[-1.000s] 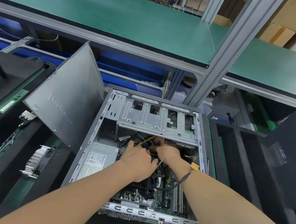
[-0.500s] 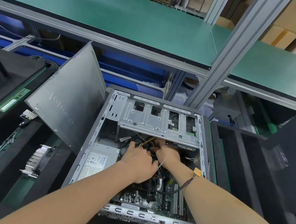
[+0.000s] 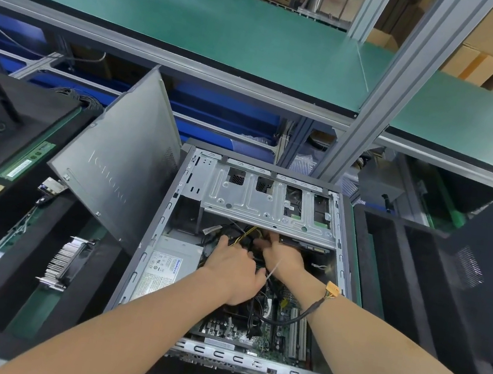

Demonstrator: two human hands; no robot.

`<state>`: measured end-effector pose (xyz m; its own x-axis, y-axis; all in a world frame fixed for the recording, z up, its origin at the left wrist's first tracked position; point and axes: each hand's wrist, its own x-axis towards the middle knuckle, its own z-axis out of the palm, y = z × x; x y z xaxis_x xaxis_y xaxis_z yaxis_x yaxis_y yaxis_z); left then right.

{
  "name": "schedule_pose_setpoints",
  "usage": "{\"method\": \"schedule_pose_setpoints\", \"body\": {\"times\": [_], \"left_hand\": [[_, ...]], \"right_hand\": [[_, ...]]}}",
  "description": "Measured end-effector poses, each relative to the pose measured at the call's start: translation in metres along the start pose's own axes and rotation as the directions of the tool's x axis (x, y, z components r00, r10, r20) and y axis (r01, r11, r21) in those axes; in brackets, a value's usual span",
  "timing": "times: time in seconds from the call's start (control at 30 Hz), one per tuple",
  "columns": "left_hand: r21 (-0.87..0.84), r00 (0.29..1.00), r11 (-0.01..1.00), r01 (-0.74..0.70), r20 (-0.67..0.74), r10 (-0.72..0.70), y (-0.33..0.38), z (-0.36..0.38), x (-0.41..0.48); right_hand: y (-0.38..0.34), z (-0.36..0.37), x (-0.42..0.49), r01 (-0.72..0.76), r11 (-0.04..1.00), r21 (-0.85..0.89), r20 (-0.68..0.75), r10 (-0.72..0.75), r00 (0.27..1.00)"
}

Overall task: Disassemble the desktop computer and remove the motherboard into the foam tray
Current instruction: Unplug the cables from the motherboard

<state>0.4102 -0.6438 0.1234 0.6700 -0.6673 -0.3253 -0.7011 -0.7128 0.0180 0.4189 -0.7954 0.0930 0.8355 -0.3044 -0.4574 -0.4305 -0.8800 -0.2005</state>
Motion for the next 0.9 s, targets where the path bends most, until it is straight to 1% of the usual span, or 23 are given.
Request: {"method": "schedule_pose_setpoints", "body": {"times": [0.07, 0.17, 0.2, 0.27, 0.3, 0.37, 0.43, 0.47, 0.57, 0.63, 0.73, 0.8, 0.9], "left_hand": [[0.004, 1.0, 1.0, 0.0, 0.004, 0.0, 0.0, -0.001, 0.0], [0.007, 1.0, 1.0, -0.006, -0.002, 0.006, 0.001, -0.001, -0.001], [0.004, 1.0, 1.0, -0.005, -0.004, 0.005, 0.001, -0.001, -0.002], [-0.002, 1.0, 1.0, -0.001, -0.002, 0.001, 0.0, -0.001, -0.002], [-0.009, 1.0, 1.0, -0.001, -0.001, 0.001, 0.0, -0.001, -0.002], [-0.025, 1.0, 1.0, 0.001, -0.009, -0.002, 0.001, -0.001, -0.003], [-0.043, 1.0, 0.999, 0.006, -0.02, -0.007, 0.0, -0.001, -0.004], [-0.05, 1.0, 0.999, 0.009, -0.026, -0.01, 0.0, -0.001, -0.004], [-0.081, 0.999, 0.996, 0.028, -0.044, -0.031, -0.001, -0.002, -0.004], [-0.099, 0.996, 0.994, 0.047, -0.067, -0.054, -0.001, -0.004, -0.004], [-0.033, 0.993, 0.997, 0.067, -0.09, -0.07, 0.001, -0.005, -0.005], [0.021, 0.994, 0.997, 0.071, -0.081, -0.069, 0.002, -0.001, -0.006], [0.041, 0.995, 0.995, 0.086, -0.051, -0.084, 0.003, 0.002, -0.007]], "right_hand": [[-0.002, 0.0, 0.003, -0.014, 0.999, -0.042, 0.021, 0.015, 1.0], [-0.004, 0.002, 0.005, -0.043, 0.986, -0.16, 0.092, 0.058, 0.994], [-0.006, 0.002, 0.004, -0.054, 0.979, -0.196, 0.092, 0.074, 0.993], [-0.007, 0.003, 0.002, -0.045, 0.967, -0.251, 0.044, 0.058, 0.997], [-0.006, 0.004, 0.002, -0.034, 0.969, -0.247, 0.01, 0.038, 0.999], [-0.006, 0.009, 0.002, -0.069, 0.975, -0.212, -0.031, 0.064, 0.997], [-0.007, 0.01, 0.003, -0.115, 0.992, -0.051, -0.017, 0.114, 0.993], [-0.007, 0.01, 0.003, -0.128, 0.992, 0.004, -0.008, 0.128, 0.992], [-0.006, 0.004, -0.002, -0.14, 0.986, 0.087, 0.022, 0.139, 0.99], [-0.005, 0.001, -0.003, -0.139, 0.988, 0.07, 0.06, 0.135, 0.989], [-0.003, 0.001, -0.003, -0.1, 0.993, 0.067, 0.067, 0.095, 0.993], [-0.005, -0.001, -0.004, -0.086, 0.996, 0.037, 0.088, 0.082, 0.993], [-0.005, -0.002, 0.001, -0.061, 0.998, -0.007, 0.125, 0.061, 0.99]]}}
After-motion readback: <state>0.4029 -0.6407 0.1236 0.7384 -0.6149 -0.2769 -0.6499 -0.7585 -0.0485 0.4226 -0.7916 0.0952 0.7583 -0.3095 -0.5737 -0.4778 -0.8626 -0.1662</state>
